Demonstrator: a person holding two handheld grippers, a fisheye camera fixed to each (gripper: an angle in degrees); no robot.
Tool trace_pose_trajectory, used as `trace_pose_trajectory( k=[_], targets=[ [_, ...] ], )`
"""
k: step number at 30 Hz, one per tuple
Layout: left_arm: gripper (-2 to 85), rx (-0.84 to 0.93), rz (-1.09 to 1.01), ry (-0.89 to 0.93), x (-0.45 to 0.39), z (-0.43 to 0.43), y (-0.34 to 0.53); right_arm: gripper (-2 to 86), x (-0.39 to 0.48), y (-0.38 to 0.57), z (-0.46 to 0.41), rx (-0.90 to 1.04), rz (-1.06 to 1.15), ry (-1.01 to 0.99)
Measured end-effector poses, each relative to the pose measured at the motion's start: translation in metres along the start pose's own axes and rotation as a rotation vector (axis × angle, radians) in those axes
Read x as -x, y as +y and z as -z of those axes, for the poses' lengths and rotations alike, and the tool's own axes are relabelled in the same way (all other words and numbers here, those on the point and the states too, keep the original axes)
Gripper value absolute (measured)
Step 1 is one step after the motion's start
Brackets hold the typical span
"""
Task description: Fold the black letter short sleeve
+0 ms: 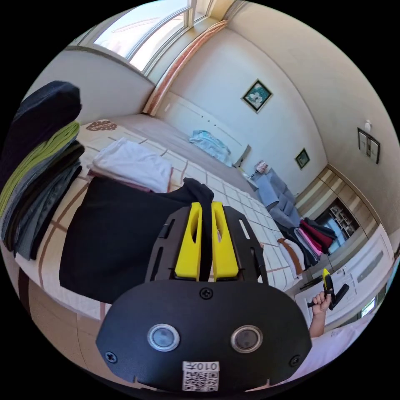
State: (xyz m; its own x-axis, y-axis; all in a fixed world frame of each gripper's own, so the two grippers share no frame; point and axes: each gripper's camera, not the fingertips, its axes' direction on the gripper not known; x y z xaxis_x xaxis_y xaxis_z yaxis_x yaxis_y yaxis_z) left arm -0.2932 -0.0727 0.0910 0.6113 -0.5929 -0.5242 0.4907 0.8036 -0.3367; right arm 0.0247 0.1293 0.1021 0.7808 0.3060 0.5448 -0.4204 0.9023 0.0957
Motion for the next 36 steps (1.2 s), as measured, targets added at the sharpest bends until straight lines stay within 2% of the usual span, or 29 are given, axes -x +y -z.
trace_pose_trajectory(
  k=[2, 6, 10, 12, 16, 18, 21, 24, 27, 30, 32, 35, 36],
  targets=[
    [4.5, -0.01, -0.153, 0.17, -0.056, 0.008, -0.024, 2.7, -0.006, 0.001, 0.002, 0.009, -0.018, -0.002],
    [4.0, 0.062, -0.312, 0.326, -0.135, -0.011, -0.029, 2.6, -0.015, -0.001, 0.005, 0.027, -0.044, -0.007],
    [3.6, 0.09, -0.177, 0.666, -0.14, -0.047, -0.025, 2.9, -0.016, -0.001, 0.001, 0.078, -0.03, -0.002],
    [3.4, 0.127, -0.119, 0.818, -0.148, -0.067, -0.032, 3.3, -0.017, -0.001, -0.008, 0.123, -0.037, -0.063],
    [3.1, 0.152, -0.083, 1.109, -0.218, -0.095, -0.067, 4.8, -0.008, -0.007, -0.015, 0.114, 0.007, -0.118],
    [3.1, 0.125, -0.042, 1.211, -0.255, -0.097, -0.09, 5.0, -0.003, -0.016, -0.013, 0.099, 0.03, -0.07],
    [3.1, -0.028, -0.005, 1.305, -0.295, -0.074, -0.13, 5.2, -0.004, -0.025, -0.003, 0.072, 0.021, -0.008],
    [3.5, -0.179, -0.003, 1.175, -0.29, -0.047, -0.157, 5.2, -0.01, -0.026, 0.003, 0.053, 0.007, 0.036],
    [4.1, -0.231, 0.003, 0.927, -0.253, -0.041, -0.156, 5.1, -0.018, -0.021, -0.001, 0.05, -0.024, 0.048],
    [4.8, -0.188, -0.01, 0.644, -0.2, -0.056, -0.124, 5.1, -0.026, -0.019, -0.016, 0.106, -0.032, 0.064],
    [5.2, -0.082, -0.005, 0.387, -0.148, -0.08, -0.08, 5.5, -0.029, -0.018, -0.027, 0.16, -0.019, 0.116],
    [5.6, 0.046, 0.068, 0.116, -0.079, -0.1, -0.013, 6.0, -0.041, -0.016, -0.044, 0.218, -0.052, 0.139],
    [5.8, 0.061, 0.069, 0.077, -0.069, -0.101, -0.001, 6.2, -0.046, -0.015, -0.051, 0.24, -0.064, 0.138]
  ],
)
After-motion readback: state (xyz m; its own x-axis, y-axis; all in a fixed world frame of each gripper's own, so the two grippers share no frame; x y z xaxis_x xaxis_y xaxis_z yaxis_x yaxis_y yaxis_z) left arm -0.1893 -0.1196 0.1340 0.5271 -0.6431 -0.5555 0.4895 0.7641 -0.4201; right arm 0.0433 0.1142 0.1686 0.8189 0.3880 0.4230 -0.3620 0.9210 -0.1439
